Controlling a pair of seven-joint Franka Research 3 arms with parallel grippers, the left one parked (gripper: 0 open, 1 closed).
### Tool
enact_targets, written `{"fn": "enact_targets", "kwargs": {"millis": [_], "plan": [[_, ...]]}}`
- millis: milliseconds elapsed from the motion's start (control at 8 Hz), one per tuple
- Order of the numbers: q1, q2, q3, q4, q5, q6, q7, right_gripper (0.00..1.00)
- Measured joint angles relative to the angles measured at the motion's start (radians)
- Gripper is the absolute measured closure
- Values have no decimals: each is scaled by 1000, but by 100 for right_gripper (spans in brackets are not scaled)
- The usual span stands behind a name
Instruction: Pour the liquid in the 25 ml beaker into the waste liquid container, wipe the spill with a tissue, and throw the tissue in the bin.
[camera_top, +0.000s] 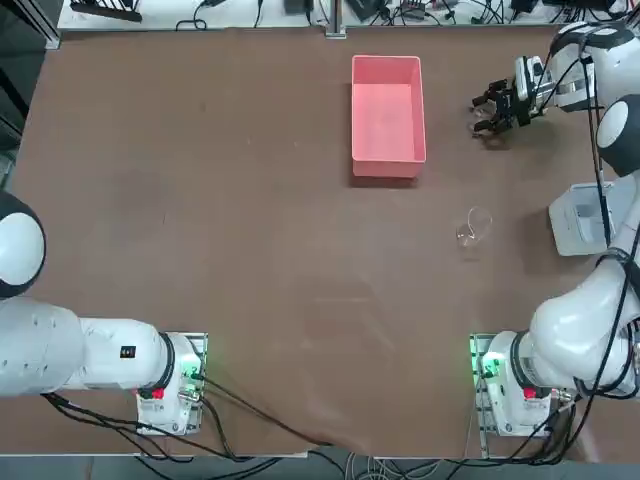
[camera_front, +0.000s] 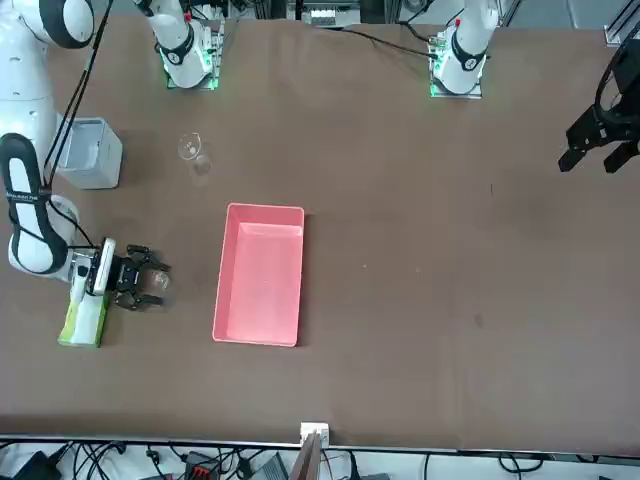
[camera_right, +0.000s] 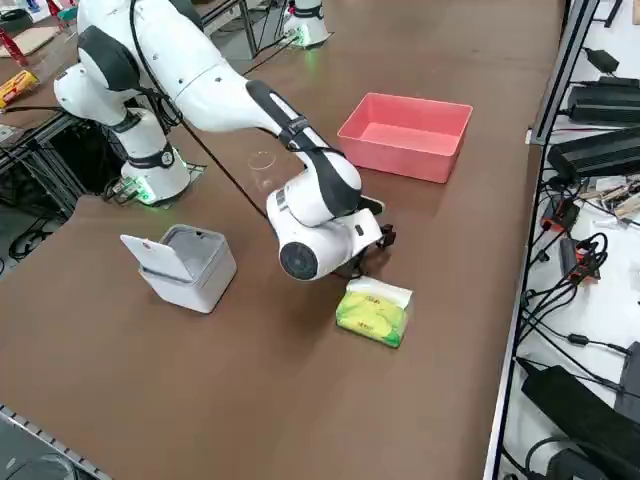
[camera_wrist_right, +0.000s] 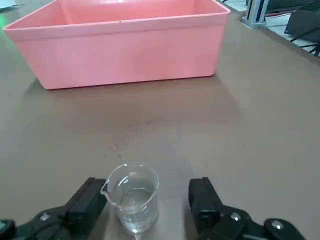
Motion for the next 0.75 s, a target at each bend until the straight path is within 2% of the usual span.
{"fn": "enact_targets", "kwargs": {"millis": [750], "plan": [[1,5,0,0,0,0,-2,2]]}}
